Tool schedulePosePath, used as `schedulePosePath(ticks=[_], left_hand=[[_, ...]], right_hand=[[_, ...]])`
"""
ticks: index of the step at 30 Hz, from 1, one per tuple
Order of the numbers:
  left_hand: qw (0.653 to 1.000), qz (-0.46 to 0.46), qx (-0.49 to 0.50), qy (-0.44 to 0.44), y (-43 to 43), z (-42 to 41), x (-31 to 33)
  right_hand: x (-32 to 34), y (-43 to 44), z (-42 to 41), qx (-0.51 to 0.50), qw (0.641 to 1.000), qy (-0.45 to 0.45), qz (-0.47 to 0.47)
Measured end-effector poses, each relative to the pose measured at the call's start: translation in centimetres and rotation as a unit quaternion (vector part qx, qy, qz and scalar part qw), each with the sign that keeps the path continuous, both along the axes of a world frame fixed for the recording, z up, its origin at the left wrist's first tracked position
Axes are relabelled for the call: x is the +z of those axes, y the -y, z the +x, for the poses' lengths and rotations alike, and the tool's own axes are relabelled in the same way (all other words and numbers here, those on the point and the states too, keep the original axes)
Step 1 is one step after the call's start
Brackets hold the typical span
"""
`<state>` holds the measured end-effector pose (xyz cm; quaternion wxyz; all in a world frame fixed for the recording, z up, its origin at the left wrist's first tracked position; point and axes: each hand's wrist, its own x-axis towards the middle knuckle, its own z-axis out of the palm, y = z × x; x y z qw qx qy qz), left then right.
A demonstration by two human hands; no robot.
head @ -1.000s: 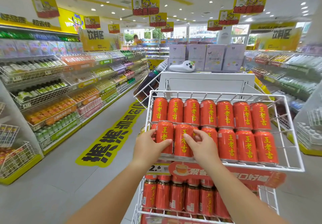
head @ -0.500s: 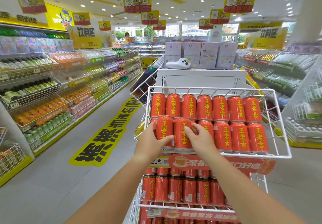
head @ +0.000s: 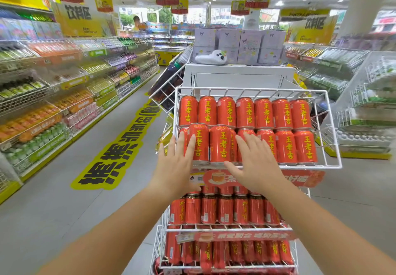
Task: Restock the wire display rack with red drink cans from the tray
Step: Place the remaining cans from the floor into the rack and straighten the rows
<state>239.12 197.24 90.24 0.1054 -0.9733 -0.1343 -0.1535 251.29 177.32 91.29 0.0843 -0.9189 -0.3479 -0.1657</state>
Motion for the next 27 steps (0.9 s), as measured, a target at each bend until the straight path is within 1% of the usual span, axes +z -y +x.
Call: schedulePosePath(ticks=[3,7,11,13,16,20,22,27], left_hand=[[1.000,0.019,0.015,-0.015,1.3,-1.1,-0.3],[0.998,0.036,0.034,-0.026,4.4,-2.0,-0.6],[0.998,0.034,0.053,-0.027,9.2,-2.0,-1.9],[0.997,0.017,0.063,-0.037,11.9,-1.9,-3.3],[0.996,-0.001,0.074,-0.055,15.7,-1.7,-5.6],[0.994,-0.027,0.078,-0.075,20.0,-1.5,-9.3],[0.991,-0.036,0.076,-0.102,21.8,-1.5,-11.8],[0.984,-0.082,0.056,-0.151,24.5,-1.7,-19.1]], right_hand=[[-0.7,1.7,-1.0,0.010,0.999,0.011,-0.036],[-2.2,4.1,-1.9,0.027,0.999,-0.006,-0.042],[-4.4,8.0,-2.2,0.051,0.997,-0.013,-0.050],[-5.6,10.3,-2.1,0.067,0.996,-0.018,-0.058],[-7.7,13.6,-1.6,0.082,0.995,-0.018,-0.058],[-11.2,17.5,-0.8,0.100,0.991,-0.038,-0.083],[-13.5,19.2,-0.8,0.109,0.989,-0.051,-0.090],[-20.8,22.1,-1.5,0.103,0.983,-0.114,-0.102]])
